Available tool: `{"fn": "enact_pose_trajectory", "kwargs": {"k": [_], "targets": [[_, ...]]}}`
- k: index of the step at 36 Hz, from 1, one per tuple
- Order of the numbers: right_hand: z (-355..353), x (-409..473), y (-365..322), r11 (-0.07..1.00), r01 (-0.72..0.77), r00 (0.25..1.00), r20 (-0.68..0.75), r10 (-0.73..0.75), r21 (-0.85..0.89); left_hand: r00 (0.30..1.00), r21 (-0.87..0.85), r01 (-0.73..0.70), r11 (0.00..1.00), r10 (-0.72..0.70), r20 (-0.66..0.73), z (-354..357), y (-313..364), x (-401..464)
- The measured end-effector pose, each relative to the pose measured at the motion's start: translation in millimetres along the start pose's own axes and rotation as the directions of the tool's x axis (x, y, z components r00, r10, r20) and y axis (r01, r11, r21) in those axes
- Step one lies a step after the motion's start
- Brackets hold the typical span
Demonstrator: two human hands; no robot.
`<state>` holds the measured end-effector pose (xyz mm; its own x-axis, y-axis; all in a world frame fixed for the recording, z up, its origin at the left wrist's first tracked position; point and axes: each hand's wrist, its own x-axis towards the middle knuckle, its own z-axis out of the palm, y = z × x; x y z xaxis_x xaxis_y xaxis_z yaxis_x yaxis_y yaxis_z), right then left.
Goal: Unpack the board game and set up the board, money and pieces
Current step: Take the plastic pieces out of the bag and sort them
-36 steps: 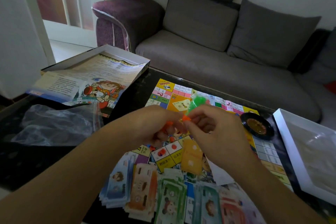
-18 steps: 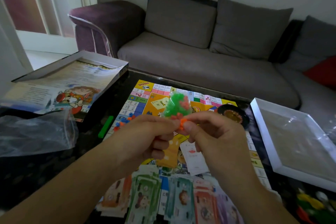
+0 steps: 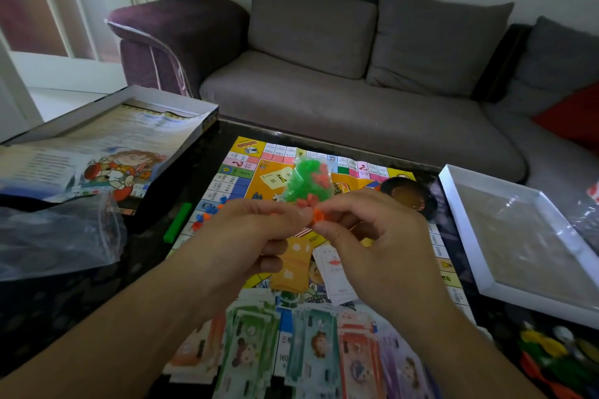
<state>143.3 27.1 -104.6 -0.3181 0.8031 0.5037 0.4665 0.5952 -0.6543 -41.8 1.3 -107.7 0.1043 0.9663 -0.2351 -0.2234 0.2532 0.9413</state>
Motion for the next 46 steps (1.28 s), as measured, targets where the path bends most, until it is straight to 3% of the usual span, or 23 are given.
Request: {"fn": "enact_pose_trajectory", "kwargs": {"k": [3, 7, 16, 24, 36, 46], "targets": [[1, -1, 0, 1.0, 0.022, 0.999, -0.045, -0.021, 0.022, 1.0, -0.013, 0.017, 1.0, -0.017, 0.027, -2, 2, -1], [6, -3, 0, 0.977, -0.078, 0.993, -0.071, 0.094, 0.199, 0.997, -0.096, 0.042, 0.994, -0.035, 0.071, -1, 1, -2], [6, -2, -4, 0.952, -0.152, 0.983, -0.062, 0.173, 0.264, 0.991, -0.185, 0.105, 0.977, -0.087, 0.105, 3, 4, -6], [4, -4, -5, 0.849, -0.248, 0.957, -0.017, 0.288, 0.466, 0.992, -0.163, 0.088, 0.983, -0.072, 0.1, 7, 6, -9], [5, -5, -5, 0.862, -0.172, 0.974, -0.047, 0.22, 0.477, 0.995, -0.164, 0.046, 0.985, -0.03, 0.098, 5, 7, -10], [5, -7, -7, 0.976, -0.027, 0.992, -0.118, 0.053, 0.216, 0.999, -0.149, -0.018, 0.989, 0.024, 0.04, 9, 7, -13]]}}
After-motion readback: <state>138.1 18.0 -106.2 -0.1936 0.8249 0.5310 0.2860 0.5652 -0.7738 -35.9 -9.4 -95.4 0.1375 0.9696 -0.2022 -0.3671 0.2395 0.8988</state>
